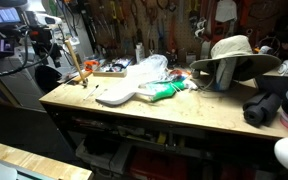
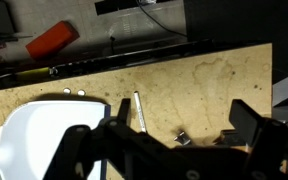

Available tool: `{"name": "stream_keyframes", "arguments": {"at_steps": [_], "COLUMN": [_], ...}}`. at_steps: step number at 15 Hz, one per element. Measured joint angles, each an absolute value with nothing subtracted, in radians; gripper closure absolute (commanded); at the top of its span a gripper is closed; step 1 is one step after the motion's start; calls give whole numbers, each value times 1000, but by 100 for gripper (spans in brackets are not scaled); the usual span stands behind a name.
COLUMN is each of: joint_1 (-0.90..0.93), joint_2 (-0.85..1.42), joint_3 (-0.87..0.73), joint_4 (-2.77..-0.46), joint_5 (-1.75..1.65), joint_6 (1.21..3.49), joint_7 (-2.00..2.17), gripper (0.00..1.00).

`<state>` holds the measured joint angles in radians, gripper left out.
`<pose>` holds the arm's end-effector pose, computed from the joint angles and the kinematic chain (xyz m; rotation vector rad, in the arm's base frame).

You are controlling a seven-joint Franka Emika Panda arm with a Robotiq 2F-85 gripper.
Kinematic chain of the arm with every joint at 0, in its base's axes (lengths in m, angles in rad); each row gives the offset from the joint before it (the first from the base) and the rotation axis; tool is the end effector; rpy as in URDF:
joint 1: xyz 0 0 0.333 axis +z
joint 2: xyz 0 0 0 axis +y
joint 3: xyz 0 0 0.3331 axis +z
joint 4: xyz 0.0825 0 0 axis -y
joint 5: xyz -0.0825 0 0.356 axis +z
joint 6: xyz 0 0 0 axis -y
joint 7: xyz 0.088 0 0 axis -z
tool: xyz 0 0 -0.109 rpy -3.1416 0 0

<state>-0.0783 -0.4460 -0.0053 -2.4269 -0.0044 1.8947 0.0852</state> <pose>0.3671 -0.0313 0.4866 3.1259 -0.2610 -0.1353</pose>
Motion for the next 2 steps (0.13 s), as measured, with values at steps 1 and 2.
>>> {"name": "stream_keyframes", "arguments": {"at_steps": [1, 2], "joint_1": [-79, -79], "joint_2": [-443, -437], "joint_3": [-9, -14], "joint_4": [-2424, -2421], "joint_5": [-5, -5], "joint_6": [1895, 1895], "joint_7": [85, 84], "gripper": [0, 0]}}
